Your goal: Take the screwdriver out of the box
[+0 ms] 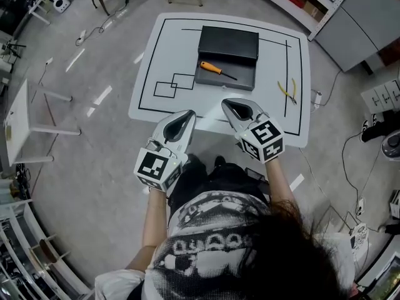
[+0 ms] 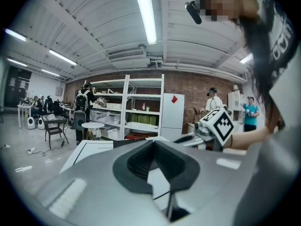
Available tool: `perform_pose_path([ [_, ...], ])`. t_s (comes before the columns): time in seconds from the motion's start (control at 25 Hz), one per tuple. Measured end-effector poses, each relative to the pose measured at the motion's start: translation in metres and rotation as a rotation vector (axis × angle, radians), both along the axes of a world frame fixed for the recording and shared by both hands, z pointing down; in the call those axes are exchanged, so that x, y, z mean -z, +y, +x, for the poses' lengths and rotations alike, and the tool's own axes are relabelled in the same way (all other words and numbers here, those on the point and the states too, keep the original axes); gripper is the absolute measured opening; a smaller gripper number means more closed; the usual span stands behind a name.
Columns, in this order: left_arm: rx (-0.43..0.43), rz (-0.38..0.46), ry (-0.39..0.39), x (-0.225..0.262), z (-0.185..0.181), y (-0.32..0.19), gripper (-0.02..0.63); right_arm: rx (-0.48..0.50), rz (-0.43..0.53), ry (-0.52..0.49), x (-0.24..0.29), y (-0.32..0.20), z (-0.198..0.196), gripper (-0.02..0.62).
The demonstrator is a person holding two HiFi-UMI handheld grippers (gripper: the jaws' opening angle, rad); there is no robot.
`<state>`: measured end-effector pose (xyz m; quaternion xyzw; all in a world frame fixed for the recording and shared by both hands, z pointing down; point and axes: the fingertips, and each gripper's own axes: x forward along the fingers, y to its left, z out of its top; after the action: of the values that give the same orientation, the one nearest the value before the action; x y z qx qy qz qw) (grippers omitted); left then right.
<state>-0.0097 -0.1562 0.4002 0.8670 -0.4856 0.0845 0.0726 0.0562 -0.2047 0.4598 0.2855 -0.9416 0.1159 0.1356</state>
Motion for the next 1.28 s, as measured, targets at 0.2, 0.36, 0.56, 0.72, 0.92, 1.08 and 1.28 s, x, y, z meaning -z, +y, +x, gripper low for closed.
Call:
perform_pose_path([
  [0.2,0.003,-0.008,-0.007,-0.005,-0.013,-0.01,0.0,0.001,-0.008,0.023,-0.007,-0.013,-0.008,-0.002],
  [0.36,-0.017,-0.011,0.0,-0.007,-0.024,-0.028,0.0,-0.003,-0.005,0.048,-0.011,-0.033,-0.017,-0.002],
  [0.56,-0.085,-0.008,-0.028,-0.006,-0.037,-0.057,0.0,-0.028,-0.001,0.103,-0.019,-0.067,-0.033,-0.002],
  [0.72,-0.131,-0.011,-0.028,-0.006,-0.054,-0.086,0.0,-0.042,-0.008,0.152,-0.028,-0.098,-0.049,0.003],
  [0.92,-0.179,-0.014,-0.028,-0.01,-0.074,-0.114,0.0,-0.024,-0.026,0.277,-0.059,-0.142,-0.067,0.038],
  [1.08,-0.205,-0.021,-0.017,-0.011,-0.086,-0.132,0.0,0.028,-0.071,0.406,-0.1,-0.172,-0.077,0.095],
  [1.28,-0.23,-0.033,-0.01,-0.016,-0.1,-0.147,0.0,0.099,-0.148,0.552,-0.151,-0.196,-0.089,0.134],
])
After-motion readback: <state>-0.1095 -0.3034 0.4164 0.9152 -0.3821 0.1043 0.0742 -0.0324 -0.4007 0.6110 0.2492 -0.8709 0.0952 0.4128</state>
